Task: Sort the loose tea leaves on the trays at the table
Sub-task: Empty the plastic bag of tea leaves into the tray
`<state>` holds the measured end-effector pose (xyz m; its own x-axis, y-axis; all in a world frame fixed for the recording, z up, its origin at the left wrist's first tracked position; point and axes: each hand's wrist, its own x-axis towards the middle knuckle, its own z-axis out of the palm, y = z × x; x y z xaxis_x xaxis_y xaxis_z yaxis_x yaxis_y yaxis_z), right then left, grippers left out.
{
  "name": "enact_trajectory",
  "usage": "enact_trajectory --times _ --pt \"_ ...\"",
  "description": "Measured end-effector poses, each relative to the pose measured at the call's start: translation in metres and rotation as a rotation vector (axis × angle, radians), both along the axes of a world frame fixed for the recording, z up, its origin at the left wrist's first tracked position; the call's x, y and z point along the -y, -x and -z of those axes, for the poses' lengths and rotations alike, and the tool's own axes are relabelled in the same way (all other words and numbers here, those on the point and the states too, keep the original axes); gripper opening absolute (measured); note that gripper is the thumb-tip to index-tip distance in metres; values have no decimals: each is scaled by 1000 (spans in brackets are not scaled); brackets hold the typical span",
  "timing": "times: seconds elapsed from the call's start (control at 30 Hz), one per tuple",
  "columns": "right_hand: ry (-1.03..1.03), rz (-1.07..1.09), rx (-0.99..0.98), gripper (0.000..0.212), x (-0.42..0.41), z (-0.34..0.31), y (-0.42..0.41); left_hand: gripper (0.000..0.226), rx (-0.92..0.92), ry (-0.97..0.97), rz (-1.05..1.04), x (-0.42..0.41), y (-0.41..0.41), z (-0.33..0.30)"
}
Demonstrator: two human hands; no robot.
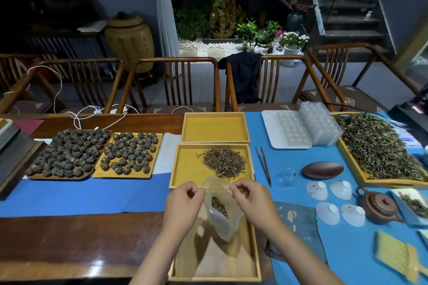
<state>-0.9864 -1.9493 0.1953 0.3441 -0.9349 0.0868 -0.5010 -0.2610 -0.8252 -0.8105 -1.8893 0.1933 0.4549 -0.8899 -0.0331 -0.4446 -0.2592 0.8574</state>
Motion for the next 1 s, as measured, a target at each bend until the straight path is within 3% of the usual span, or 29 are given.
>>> enact_trajectory --times 0.17,0.3,0.4,0.43,0.5,0.77,1.0 --pt "89 60 -64 11 4 -4 10 25 75 -16 40 -3 -12 -1" --pt "-38 60 45 12 -1 -2 3 21 -212 -4 116 -8 -7 -3" --pt "-122 79 122 11 -4 -3 0 114 -351 -118 273 -23 -8 10" --pt "-133 84 133 11 -5 -3 -1 135 -317 -166 322 -28 -5 15" --pt "-145 83 154 10 -6 -3 -2 155 -188 -192 376 -35 7 24" --pt "-224 23 184 15 -7 -6 -2 160 -42 7 508 -2 29 19" --pt "-226 13 161 14 -6 -9 10 141 -67 53 414 3 25 16"
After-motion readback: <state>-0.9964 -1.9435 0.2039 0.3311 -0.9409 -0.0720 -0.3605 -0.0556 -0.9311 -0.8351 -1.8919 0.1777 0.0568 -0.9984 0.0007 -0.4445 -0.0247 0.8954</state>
